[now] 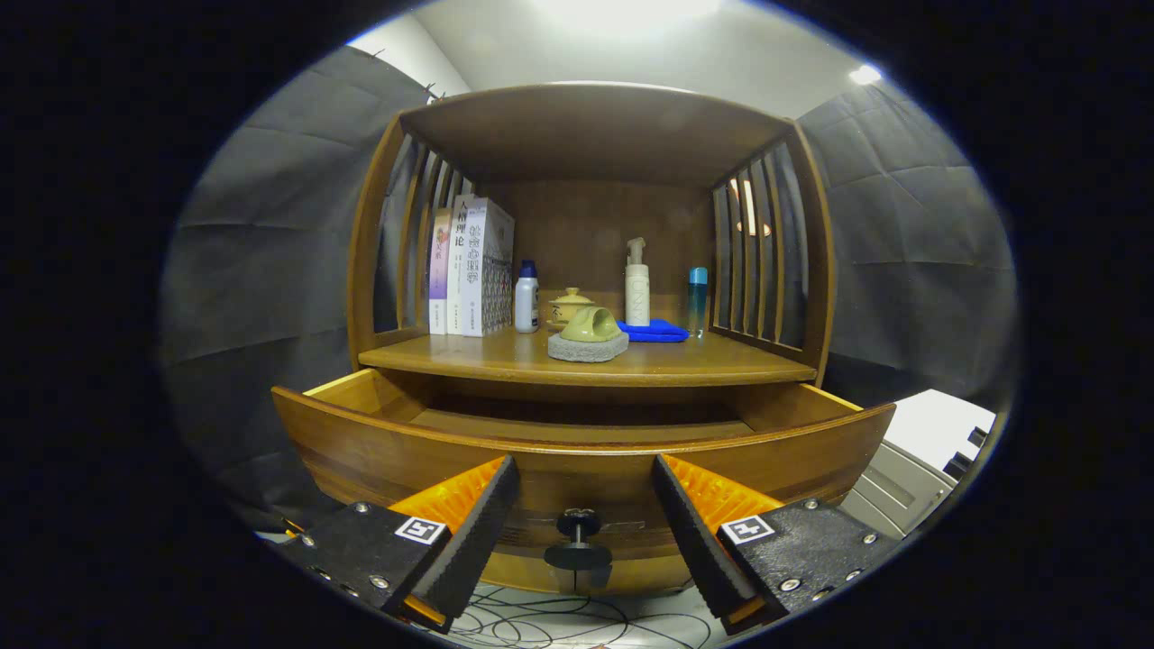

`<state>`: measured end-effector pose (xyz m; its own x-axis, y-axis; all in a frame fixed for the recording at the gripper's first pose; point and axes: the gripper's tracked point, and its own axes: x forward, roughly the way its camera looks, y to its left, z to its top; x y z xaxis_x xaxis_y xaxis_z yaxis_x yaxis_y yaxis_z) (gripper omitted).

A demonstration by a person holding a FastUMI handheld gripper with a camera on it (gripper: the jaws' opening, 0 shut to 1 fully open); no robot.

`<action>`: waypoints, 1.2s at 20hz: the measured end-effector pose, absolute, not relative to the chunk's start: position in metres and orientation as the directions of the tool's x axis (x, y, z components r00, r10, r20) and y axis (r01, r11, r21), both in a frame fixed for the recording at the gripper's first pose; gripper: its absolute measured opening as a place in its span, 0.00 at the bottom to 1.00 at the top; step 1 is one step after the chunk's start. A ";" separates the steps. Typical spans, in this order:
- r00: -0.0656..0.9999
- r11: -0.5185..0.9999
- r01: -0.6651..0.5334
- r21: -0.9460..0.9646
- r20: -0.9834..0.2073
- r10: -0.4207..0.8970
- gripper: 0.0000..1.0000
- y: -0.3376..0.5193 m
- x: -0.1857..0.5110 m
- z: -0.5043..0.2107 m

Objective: Pull open the drawer, take out the items inside it, and place them on the countertop above the cabinet.

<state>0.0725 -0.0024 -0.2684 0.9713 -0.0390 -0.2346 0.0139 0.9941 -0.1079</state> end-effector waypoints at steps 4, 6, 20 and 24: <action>0.973 0.994 0.020 -0.105 -0.228 -0.043 0.95 -0.002 0.110 -0.275; 0.974 0.994 0.020 -0.111 -0.224 -0.044 0.95 -0.003 0.130 -0.280; 0.979 0.997 -0.008 -0.076 -0.205 -0.007 0.94 -0.006 0.166 -0.269; 0.995 0.994 -0.024 -0.110 -0.101 0.013 0.93 -0.018 0.155 -0.181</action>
<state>0.1549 -0.0177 -0.1808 0.9948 0.0125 -0.1013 -0.0237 0.9936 -0.1103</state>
